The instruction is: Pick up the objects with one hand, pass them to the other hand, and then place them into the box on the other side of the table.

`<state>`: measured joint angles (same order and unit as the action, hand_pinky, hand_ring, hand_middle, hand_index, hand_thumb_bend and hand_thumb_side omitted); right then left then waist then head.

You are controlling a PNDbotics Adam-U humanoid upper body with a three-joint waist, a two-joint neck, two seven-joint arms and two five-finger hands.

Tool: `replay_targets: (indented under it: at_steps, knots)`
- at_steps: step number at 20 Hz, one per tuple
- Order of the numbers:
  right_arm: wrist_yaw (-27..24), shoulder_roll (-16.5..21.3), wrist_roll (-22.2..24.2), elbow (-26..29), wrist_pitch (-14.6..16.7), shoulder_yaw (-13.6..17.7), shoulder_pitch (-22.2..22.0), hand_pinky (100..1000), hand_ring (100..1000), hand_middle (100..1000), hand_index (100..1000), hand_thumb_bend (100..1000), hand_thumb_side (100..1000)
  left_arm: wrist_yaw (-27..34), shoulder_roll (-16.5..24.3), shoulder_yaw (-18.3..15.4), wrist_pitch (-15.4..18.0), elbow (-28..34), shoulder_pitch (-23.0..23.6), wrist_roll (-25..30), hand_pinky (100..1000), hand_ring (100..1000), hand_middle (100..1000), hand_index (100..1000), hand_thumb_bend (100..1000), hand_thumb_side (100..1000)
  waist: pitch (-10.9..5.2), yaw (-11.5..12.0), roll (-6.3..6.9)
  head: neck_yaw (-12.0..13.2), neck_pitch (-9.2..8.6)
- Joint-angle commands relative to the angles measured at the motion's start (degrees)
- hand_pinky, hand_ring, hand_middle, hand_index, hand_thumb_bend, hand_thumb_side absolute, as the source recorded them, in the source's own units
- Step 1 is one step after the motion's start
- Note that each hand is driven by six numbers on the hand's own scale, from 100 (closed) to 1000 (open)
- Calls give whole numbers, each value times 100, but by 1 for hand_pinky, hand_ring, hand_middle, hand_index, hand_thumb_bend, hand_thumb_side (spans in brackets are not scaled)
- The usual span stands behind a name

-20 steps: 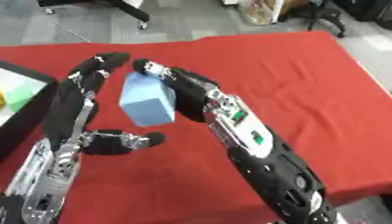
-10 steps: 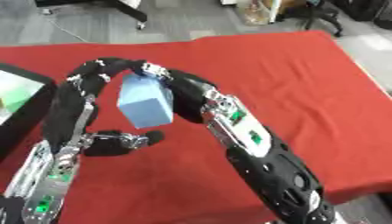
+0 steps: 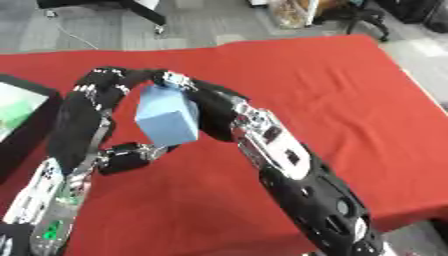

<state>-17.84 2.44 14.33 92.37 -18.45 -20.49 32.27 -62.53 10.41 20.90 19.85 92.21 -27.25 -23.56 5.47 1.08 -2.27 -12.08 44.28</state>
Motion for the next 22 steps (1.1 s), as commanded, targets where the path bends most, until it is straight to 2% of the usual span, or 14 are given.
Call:
replay_targets:
  at_steps: [1,15,22]
  knots:
    - [-70,-13,1,172,-31,-17,108,636,251,347,387,100,778,-162,-66,99,5,-29,-94,-117,719,616,594,770,651,234,-80,-12,6,4,-16]
    - [-198,-1,18,162,-156,-20,100,630,255,349,389,100,790,-140,-100,159,226,-100,-100,-905,663,551,510,613,605,139,-82,-21,-12,-21,-16]
    - [-362,-9,130,21,-311,66,91,617,262,352,391,100,808,-59,-85,188,249,-73,-98,-1546,655,554,517,588,659,108,-84,-19,-15,-52,-16]
